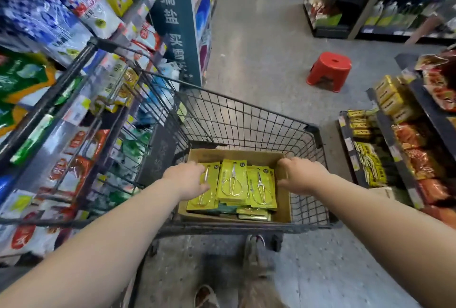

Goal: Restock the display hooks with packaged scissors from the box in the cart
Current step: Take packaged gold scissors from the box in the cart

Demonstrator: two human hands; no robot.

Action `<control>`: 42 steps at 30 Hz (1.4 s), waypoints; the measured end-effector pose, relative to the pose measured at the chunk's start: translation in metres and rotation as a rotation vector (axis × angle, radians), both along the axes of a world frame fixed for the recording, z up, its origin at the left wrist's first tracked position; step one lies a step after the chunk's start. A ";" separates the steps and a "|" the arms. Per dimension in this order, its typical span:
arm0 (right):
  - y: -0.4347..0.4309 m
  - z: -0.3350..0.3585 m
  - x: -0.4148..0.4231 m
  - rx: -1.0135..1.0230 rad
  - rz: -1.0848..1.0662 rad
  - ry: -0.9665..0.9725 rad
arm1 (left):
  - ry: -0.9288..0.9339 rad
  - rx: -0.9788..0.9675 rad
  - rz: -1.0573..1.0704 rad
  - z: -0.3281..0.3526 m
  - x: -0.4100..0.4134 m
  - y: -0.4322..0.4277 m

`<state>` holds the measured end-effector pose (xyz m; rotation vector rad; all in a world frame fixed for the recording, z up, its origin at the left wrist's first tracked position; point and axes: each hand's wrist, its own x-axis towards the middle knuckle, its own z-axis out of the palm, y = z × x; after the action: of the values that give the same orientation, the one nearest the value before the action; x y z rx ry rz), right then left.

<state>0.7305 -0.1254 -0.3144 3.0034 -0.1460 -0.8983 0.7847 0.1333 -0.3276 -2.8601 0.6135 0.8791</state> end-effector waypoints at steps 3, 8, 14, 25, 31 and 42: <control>-0.016 -0.019 0.023 0.027 -0.012 0.035 | 0.038 0.032 0.024 -0.015 0.025 -0.006; -0.036 -0.053 0.068 0.069 0.033 0.092 | 0.112 0.101 0.136 -0.038 0.069 -0.009; -0.046 -0.096 0.110 0.110 0.070 0.217 | 0.224 0.114 0.224 -0.075 0.087 -0.027; -0.007 -0.199 0.123 0.293 -0.170 0.383 | 0.424 0.049 0.281 -0.158 0.093 -0.029; 0.016 -0.249 0.119 0.352 -0.438 0.390 | 0.504 -0.133 0.447 -0.209 0.103 -0.036; 0.046 -0.297 0.106 0.538 -1.049 0.239 | 0.565 -0.291 0.774 -0.261 0.103 -0.048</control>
<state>0.8365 -0.0791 -0.6113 3.1032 -1.8500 -1.5055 0.8874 0.0849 -0.5889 -3.1094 -0.4495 1.8651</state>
